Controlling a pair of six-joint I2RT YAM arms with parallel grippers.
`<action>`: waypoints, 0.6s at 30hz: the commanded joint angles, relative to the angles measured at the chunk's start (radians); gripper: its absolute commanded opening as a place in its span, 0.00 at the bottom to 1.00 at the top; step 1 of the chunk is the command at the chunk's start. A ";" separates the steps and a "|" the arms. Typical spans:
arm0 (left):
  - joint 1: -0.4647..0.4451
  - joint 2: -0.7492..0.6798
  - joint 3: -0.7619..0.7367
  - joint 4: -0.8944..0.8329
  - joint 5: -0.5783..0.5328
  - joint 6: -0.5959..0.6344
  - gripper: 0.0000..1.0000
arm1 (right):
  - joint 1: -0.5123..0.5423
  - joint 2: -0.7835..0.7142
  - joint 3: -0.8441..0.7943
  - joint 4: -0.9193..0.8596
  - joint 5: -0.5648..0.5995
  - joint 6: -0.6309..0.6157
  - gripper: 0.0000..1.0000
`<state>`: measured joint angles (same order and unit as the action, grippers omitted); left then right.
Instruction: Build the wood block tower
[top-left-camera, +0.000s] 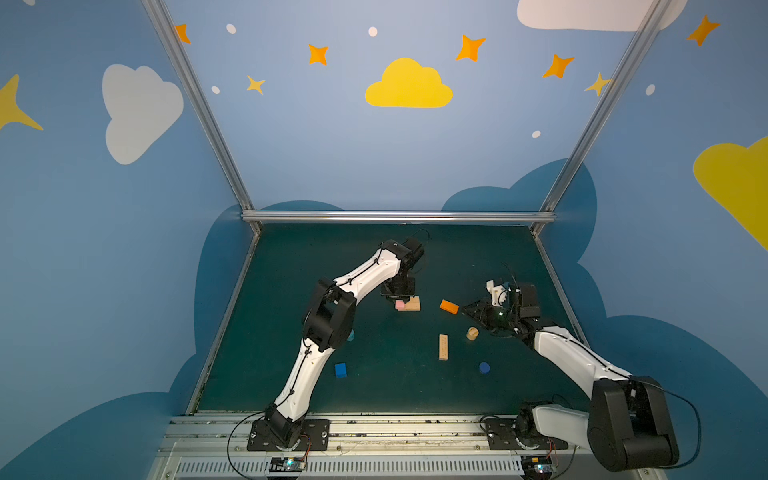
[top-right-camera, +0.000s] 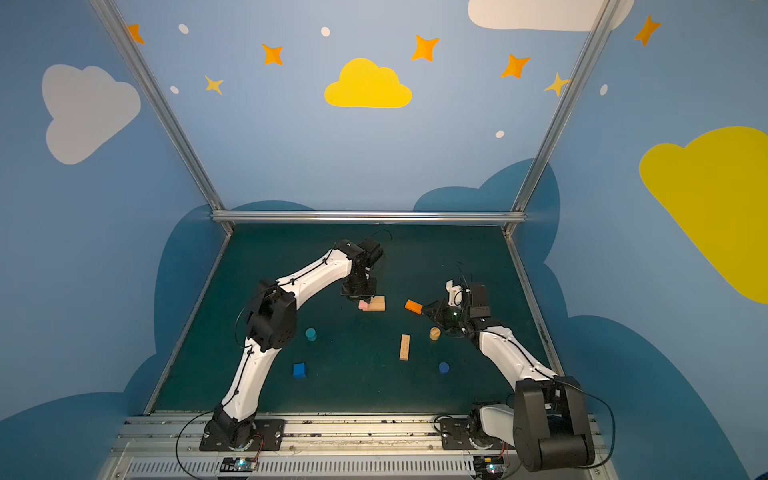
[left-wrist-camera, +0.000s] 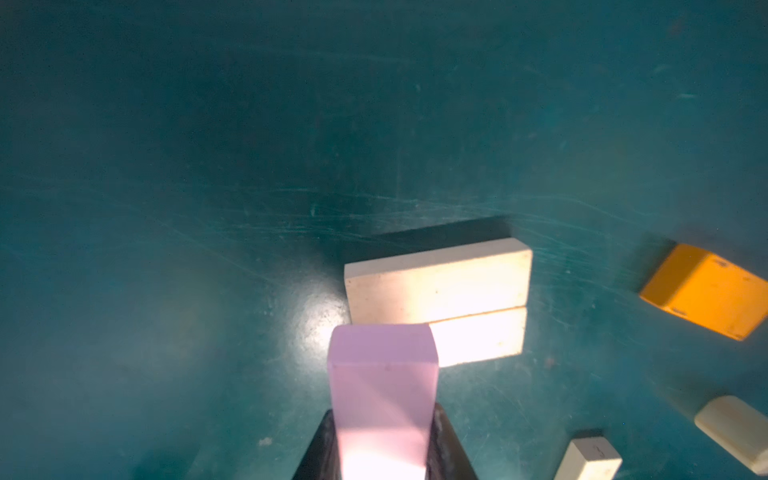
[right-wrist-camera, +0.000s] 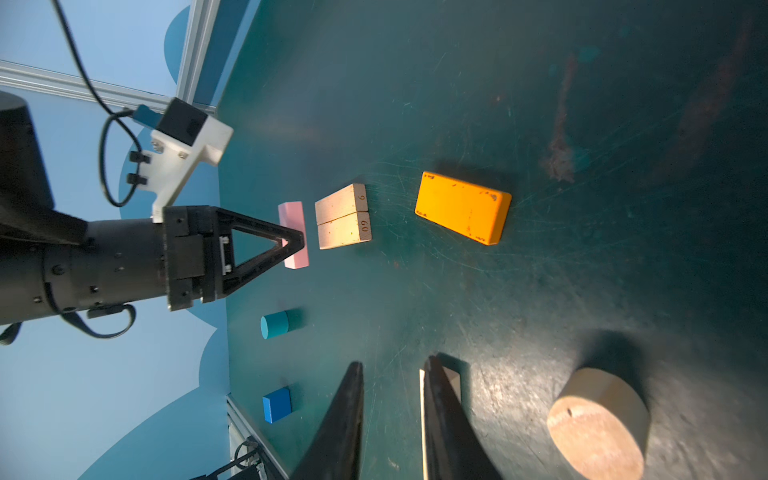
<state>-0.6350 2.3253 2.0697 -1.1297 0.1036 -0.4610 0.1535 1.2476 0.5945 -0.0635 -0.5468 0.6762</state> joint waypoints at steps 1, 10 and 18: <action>0.003 0.013 0.039 -0.060 -0.008 -0.035 0.05 | -0.010 0.030 0.001 0.036 -0.033 -0.002 0.25; -0.013 0.071 0.113 -0.104 -0.024 -0.061 0.06 | -0.020 0.074 0.000 0.071 -0.066 0.000 0.25; -0.021 0.111 0.164 -0.127 -0.045 -0.067 0.08 | -0.031 0.070 -0.007 0.078 -0.080 0.000 0.25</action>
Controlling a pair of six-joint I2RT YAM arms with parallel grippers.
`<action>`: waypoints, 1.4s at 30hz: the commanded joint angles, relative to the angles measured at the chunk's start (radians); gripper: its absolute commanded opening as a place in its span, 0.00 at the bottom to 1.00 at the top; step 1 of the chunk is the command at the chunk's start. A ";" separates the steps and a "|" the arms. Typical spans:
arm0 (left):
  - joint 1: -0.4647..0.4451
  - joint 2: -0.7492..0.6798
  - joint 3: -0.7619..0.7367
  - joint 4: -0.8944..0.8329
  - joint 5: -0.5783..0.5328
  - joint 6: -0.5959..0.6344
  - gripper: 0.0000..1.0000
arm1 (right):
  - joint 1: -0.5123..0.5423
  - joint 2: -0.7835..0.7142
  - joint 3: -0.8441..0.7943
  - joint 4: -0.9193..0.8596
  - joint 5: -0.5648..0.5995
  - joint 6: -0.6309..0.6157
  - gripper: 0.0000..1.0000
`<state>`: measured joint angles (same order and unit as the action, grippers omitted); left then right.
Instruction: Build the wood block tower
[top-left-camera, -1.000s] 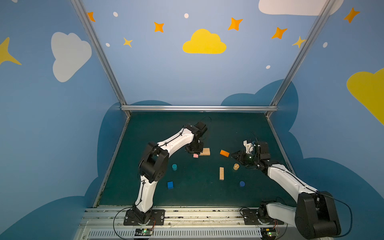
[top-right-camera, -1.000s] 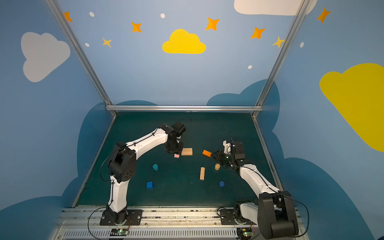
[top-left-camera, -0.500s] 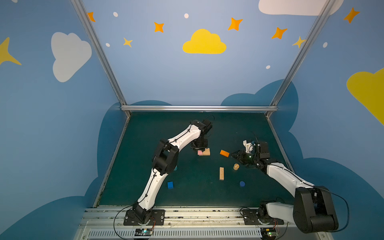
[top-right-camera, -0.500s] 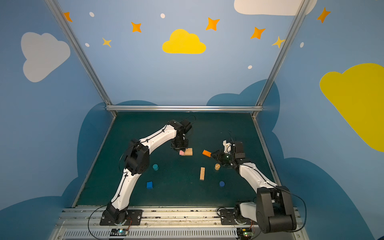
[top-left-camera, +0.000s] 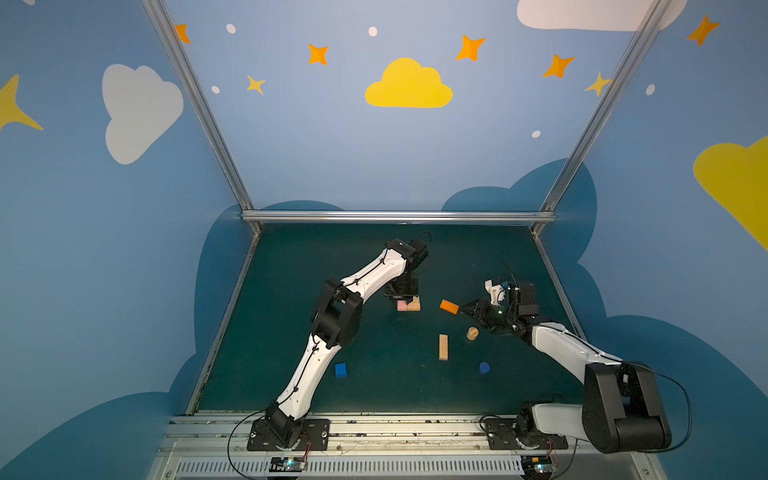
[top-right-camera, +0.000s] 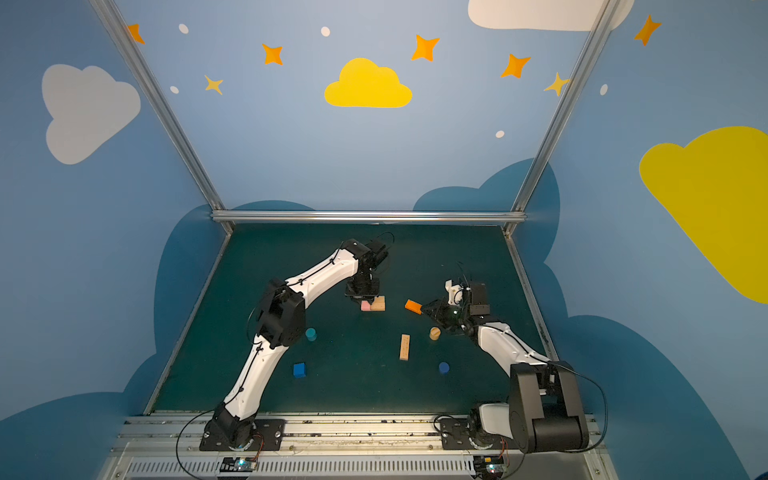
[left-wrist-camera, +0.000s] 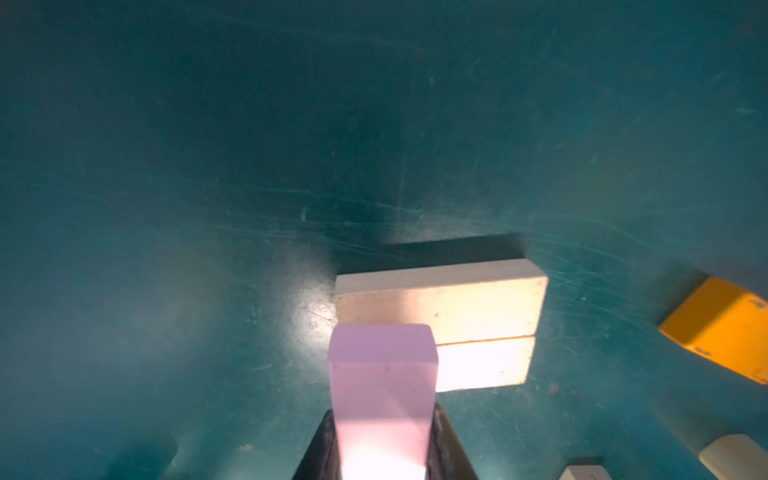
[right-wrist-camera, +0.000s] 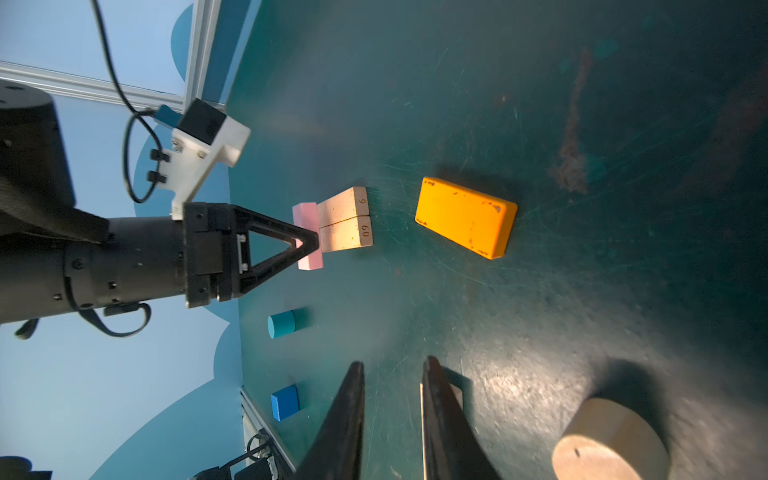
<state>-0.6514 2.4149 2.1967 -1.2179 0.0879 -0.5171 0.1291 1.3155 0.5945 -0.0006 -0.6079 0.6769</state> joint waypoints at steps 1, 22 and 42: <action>-0.005 0.026 0.047 -0.045 -0.035 -0.011 0.08 | -0.008 0.003 -0.008 0.018 -0.021 0.001 0.25; -0.012 0.056 0.087 -0.047 -0.059 -0.039 0.15 | -0.028 -0.003 -0.019 0.025 -0.043 0.001 0.25; -0.014 0.065 0.093 -0.051 -0.060 -0.035 0.25 | -0.035 -0.002 -0.030 0.032 -0.047 0.004 0.24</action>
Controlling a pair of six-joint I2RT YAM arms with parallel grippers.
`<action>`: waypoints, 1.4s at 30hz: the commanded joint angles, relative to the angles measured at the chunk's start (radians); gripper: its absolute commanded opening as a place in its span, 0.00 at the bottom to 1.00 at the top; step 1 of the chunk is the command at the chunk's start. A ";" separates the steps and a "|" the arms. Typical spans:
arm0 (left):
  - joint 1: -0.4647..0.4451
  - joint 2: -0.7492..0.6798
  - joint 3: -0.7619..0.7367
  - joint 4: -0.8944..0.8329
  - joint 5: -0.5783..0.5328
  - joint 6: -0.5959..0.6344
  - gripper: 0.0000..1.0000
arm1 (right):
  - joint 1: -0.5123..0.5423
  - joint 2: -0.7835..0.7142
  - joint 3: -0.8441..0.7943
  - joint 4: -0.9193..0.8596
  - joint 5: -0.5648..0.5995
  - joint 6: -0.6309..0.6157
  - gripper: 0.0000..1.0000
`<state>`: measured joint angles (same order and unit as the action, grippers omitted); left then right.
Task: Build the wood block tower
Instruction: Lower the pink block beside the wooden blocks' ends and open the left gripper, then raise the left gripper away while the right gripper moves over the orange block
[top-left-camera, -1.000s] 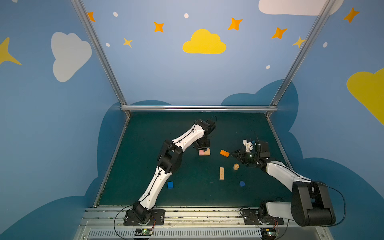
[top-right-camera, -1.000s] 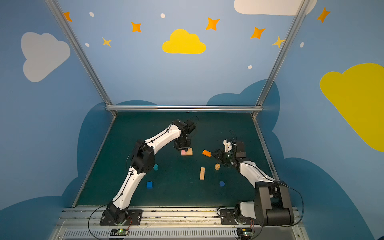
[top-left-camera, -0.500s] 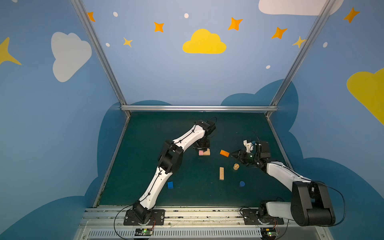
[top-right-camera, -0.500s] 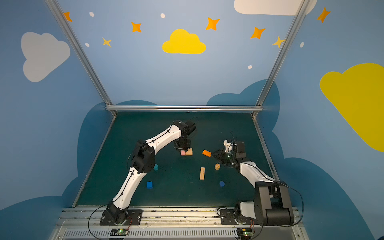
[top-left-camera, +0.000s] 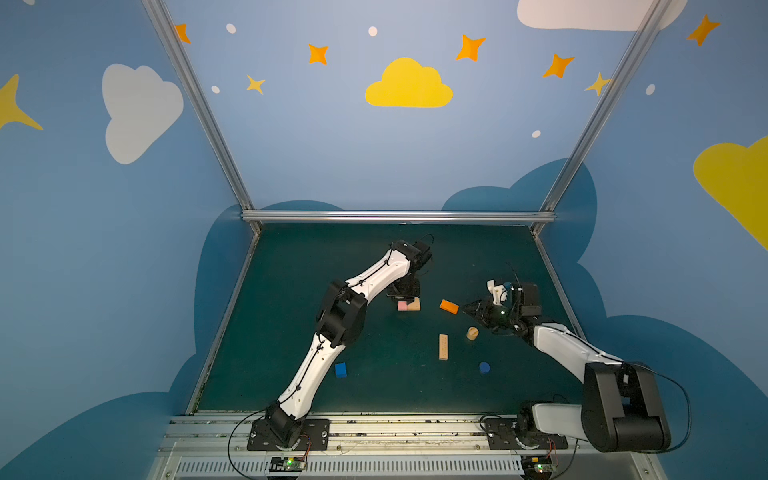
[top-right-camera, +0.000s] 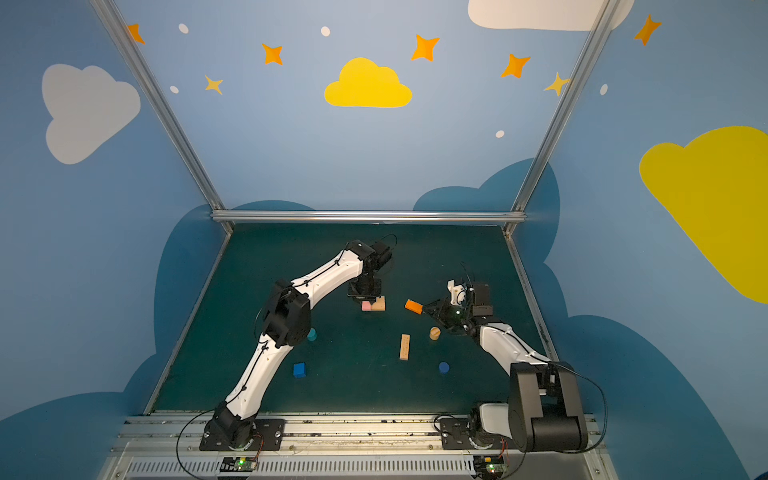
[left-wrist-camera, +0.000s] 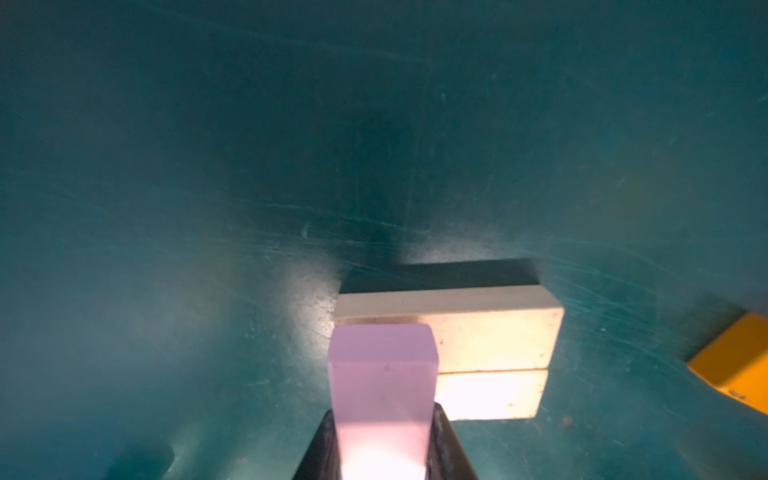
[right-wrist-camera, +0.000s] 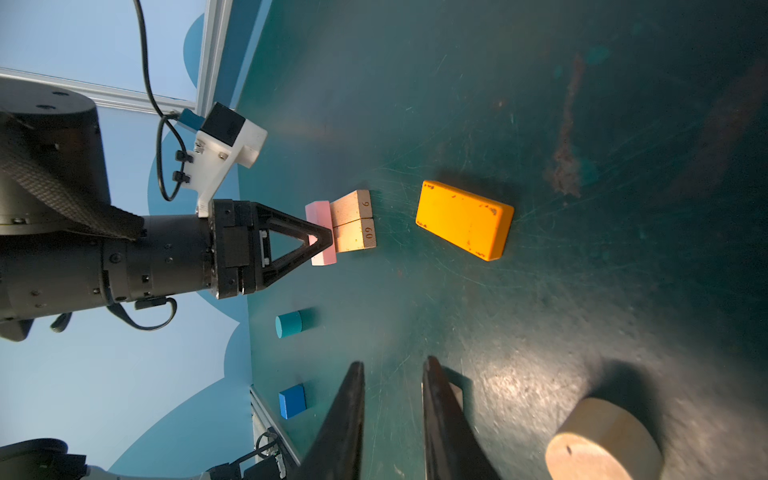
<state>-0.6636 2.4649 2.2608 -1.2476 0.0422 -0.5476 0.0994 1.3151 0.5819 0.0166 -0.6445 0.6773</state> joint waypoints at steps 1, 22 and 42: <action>-0.003 0.016 0.031 -0.022 -0.015 -0.005 0.26 | -0.006 -0.004 -0.019 0.015 -0.009 0.004 0.24; -0.002 0.012 0.037 -0.025 -0.020 -0.006 0.39 | -0.009 -0.015 -0.025 0.009 -0.009 0.003 0.24; 0.015 -0.262 0.048 0.031 -0.052 0.113 0.50 | 0.007 0.030 0.348 -0.490 0.041 -0.349 0.70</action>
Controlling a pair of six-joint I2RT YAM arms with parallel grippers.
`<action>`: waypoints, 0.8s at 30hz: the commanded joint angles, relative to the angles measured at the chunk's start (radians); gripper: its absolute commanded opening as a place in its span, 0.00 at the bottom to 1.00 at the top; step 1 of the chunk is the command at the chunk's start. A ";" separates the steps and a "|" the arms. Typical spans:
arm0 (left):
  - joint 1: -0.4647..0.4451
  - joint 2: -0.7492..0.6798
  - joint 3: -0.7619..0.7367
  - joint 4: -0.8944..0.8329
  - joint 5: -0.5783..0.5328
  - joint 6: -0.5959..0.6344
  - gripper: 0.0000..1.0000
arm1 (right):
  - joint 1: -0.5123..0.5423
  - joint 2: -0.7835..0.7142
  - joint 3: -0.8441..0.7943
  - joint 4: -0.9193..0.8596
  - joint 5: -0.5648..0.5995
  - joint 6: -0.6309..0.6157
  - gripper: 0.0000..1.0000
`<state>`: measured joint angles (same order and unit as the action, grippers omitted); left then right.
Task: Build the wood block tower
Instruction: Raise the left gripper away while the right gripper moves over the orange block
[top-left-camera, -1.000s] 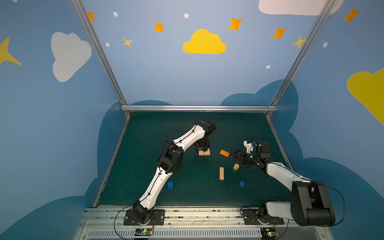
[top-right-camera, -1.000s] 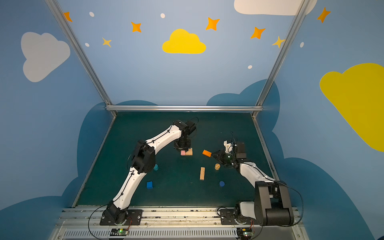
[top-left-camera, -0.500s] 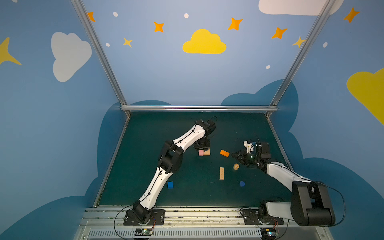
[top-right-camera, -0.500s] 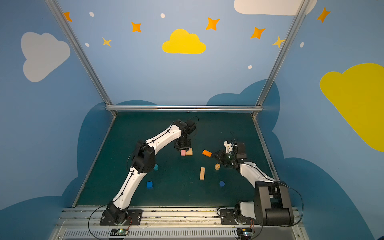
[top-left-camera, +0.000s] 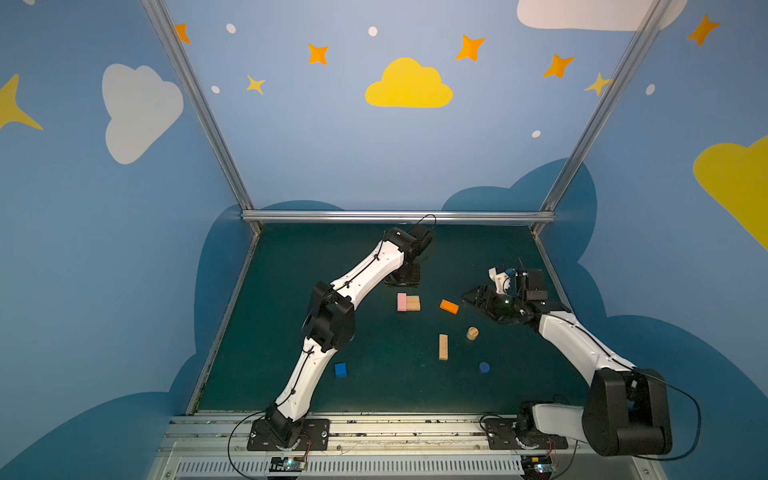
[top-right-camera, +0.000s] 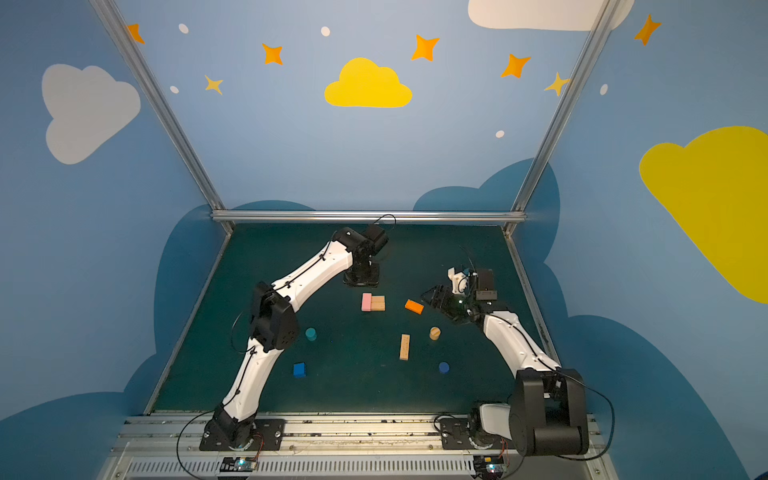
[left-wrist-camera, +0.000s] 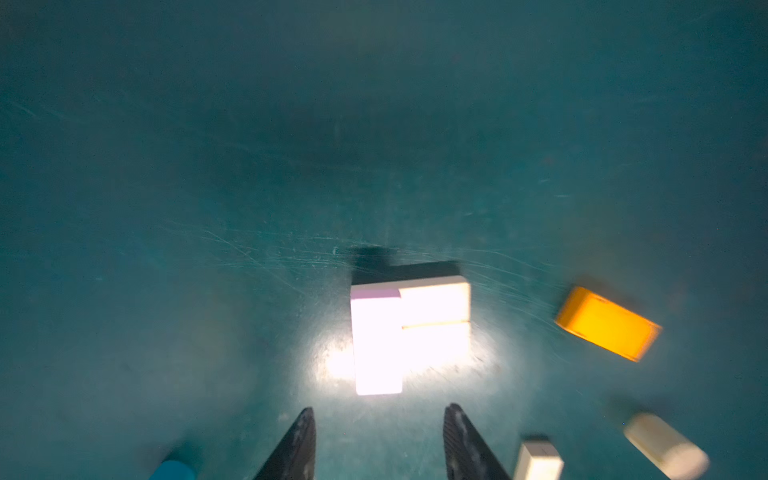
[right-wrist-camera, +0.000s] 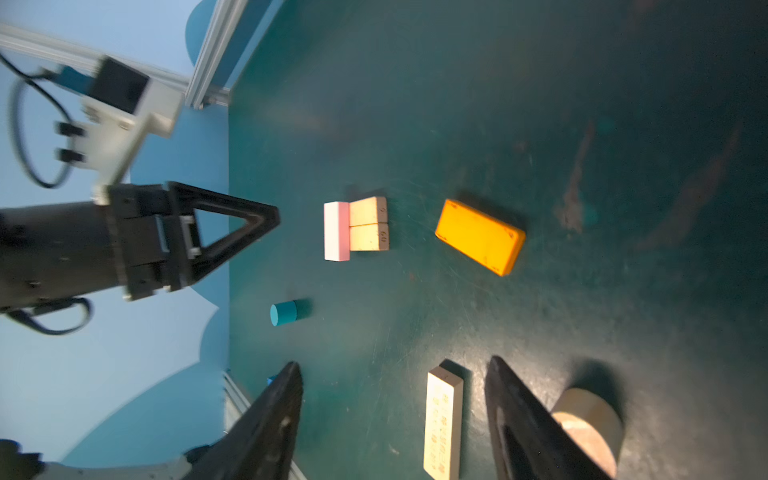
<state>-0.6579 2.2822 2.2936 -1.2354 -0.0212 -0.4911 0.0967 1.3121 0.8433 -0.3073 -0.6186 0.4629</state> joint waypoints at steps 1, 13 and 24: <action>0.011 -0.106 0.000 0.038 0.022 0.072 0.50 | 0.018 0.055 0.127 -0.206 0.023 -0.170 0.70; 0.091 -0.623 -0.619 0.490 0.184 0.139 0.53 | 0.187 0.399 0.565 -0.562 0.252 -0.529 0.72; 0.141 -0.872 -0.920 0.635 0.144 0.181 0.58 | 0.279 0.628 0.729 -0.686 0.428 -0.662 0.72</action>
<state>-0.5301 1.4395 1.4040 -0.6613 0.1410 -0.3305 0.3367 1.9144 1.5383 -0.9123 -0.2764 -0.1387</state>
